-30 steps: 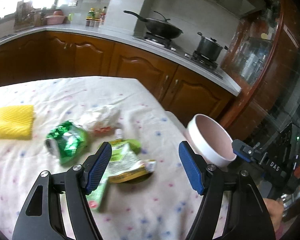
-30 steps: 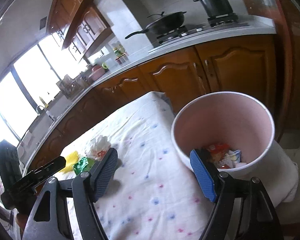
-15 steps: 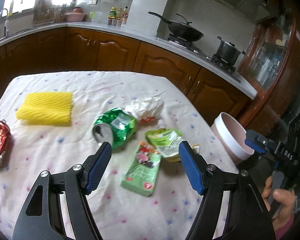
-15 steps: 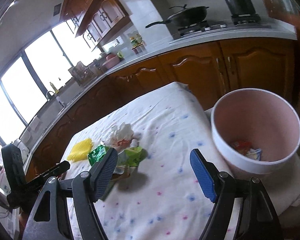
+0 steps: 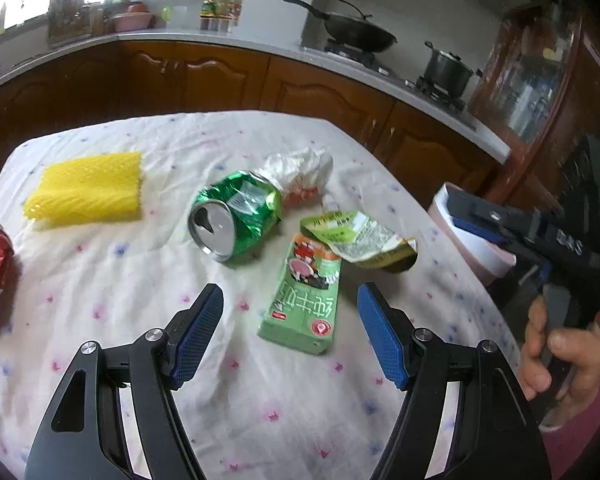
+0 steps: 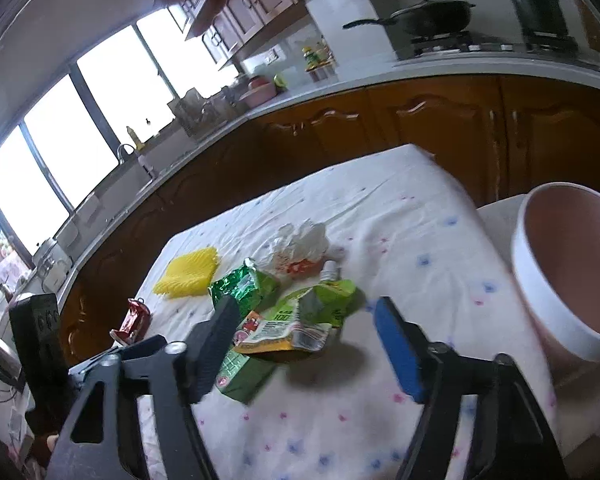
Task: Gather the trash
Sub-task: 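Move both open tools back over the remaining trash on the table, then grasp the green milk carton with the left tool while the right tool grasps the green spout pouch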
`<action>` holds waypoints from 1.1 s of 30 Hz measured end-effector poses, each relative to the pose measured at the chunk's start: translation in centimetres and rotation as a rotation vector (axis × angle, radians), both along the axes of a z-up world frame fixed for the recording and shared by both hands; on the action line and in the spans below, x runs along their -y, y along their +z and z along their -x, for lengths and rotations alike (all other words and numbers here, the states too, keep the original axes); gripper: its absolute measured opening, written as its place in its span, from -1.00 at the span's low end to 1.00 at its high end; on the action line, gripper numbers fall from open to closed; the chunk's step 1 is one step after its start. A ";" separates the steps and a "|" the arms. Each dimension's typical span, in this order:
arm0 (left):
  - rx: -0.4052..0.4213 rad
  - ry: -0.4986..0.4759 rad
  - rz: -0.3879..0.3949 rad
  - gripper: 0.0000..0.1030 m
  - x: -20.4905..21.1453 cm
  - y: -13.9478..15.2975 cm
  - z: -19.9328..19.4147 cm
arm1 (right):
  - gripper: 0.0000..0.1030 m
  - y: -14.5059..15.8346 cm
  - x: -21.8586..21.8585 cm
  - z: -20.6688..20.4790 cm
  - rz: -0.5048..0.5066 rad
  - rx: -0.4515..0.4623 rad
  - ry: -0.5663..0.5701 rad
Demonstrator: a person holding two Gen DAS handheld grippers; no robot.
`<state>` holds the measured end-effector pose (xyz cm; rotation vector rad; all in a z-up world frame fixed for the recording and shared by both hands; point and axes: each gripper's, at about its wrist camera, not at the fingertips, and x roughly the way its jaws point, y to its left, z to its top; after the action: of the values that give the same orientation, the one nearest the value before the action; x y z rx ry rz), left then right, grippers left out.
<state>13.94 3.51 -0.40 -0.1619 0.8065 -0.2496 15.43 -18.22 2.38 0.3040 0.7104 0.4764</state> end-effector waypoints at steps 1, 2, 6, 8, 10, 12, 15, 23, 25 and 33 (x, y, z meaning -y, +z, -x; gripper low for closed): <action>-0.006 -0.012 -0.007 0.39 0.3 -0.3 -0.2 | 0.08 -0.2 -0.5 -0.5 0.004 -0.014 0.013; -0.013 -0.022 -0.020 0.39 0.6 -0.6 -0.4 | 0.07 -0.3 -0.9 -0.7 0.005 -0.022 0.022; -0.031 -0.036 -0.040 0.40 1.2 -1.4 -1.1 | -0.14 -1.2 -2.6 -2.1 0.039 -0.055 0.059; -0.035 -0.035 -0.039 0.40 1.3 -1.7 -1.5 | -0.21 -1.7 -3.2 -2.7 0.051 -0.075 0.073; -0.040 -0.038 -0.046 0.40 1.5 -2.0 -1.9 | -0.27 -2.3 -3.7 -3.4 0.067 -0.096 0.081; -0.043 -0.040 -0.064 0.40 1.8 -2.4 -2.3 | -0.29 -2.8 -4.0 -3.8 0.070 -0.112 0.089; -0.047 -0.060 -0.082 0.39 2.4 -2.7 -2.7 | -0.38 -3.5 -4.3 -4.4 0.077 -0.131 0.101; -0.011 -0.110 -0.147 -0.10 3.8 -2.9 -2.4 | -0.84 -4.5 -3.1 -4.4 0.059 -0.145 0.101; -0.005 -0.113 -0.141 -0.10 3.7 -2.6 -2.3 | -0.85 -4.2 -2.2 -4.1 0.046 -0.134 0.088; 0.035 -0.096 -0.065 -0.11 3.5 -0.3 -1.8 | -0.86 -2.2 1.2 -2.0 0.014 -0.077 0.036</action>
<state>15.69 0.06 -0.69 -0.0578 0.7880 -0.3150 17.47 -19.44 0.21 0.2977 0.7949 0.4957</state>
